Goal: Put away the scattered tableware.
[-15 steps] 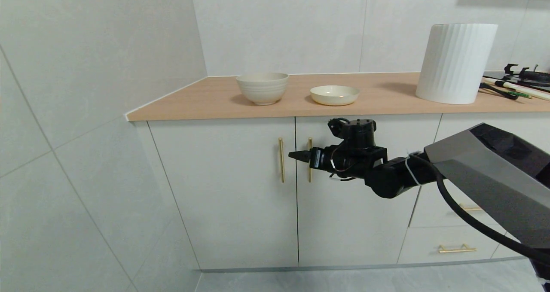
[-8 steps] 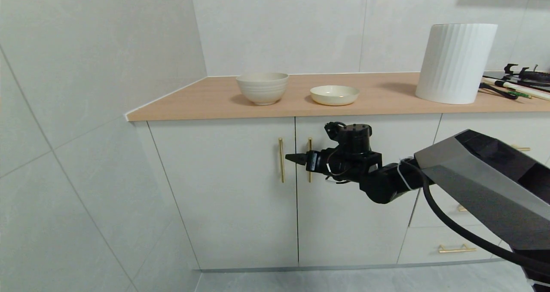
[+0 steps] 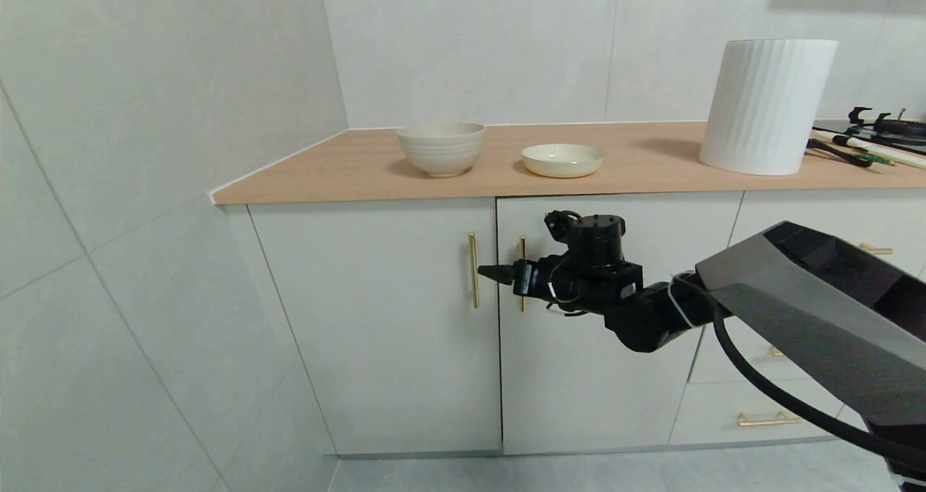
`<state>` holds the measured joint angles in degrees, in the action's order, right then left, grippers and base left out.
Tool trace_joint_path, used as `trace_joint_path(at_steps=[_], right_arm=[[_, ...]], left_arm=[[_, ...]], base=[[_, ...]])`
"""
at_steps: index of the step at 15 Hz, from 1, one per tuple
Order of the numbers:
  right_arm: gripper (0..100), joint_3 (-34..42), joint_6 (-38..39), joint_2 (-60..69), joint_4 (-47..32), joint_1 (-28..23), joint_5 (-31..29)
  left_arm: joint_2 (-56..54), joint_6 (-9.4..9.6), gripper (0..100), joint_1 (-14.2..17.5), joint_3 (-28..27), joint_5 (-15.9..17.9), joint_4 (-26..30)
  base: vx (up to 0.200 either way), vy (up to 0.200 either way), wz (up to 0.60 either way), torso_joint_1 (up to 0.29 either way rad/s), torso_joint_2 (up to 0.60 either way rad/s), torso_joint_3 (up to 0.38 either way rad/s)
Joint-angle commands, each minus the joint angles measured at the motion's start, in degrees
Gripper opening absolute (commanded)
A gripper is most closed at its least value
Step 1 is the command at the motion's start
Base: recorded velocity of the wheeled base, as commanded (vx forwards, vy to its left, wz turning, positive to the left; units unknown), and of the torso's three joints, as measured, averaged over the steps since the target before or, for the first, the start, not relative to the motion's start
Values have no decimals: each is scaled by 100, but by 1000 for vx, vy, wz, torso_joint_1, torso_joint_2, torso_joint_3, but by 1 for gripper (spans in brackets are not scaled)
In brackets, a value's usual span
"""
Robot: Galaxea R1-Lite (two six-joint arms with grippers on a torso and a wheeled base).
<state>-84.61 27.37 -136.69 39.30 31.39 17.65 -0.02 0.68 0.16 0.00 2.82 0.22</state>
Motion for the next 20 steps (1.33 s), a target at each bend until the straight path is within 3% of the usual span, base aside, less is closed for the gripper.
trace_joint_path(at_steps=[1, 12, 16, 20], right_arm=[[100, 191, -3, 222, 16, 7, 37], [100, 3707, -267, 3035, 25, -72, 1504], [100, 4533, -487, 3615, 25, -89, 1768], [100, 4884, -540, 3870, 25, -89, 1856]], left_arm=[[2, 2, 100, 2, 0, 0, 4], [2, 2, 100, 2, 0, 0, 4], [2, 2, 100, 2, 0, 0, 4], [2, 20, 100, 2, 0, 0, 4]], base=[[0, 0, 0, 0, 0, 0], [0, 0, 0, 0, 0, 0], [0, 0, 0, 0, 0, 0], [0, 0, 0, 0, 0, 0]])
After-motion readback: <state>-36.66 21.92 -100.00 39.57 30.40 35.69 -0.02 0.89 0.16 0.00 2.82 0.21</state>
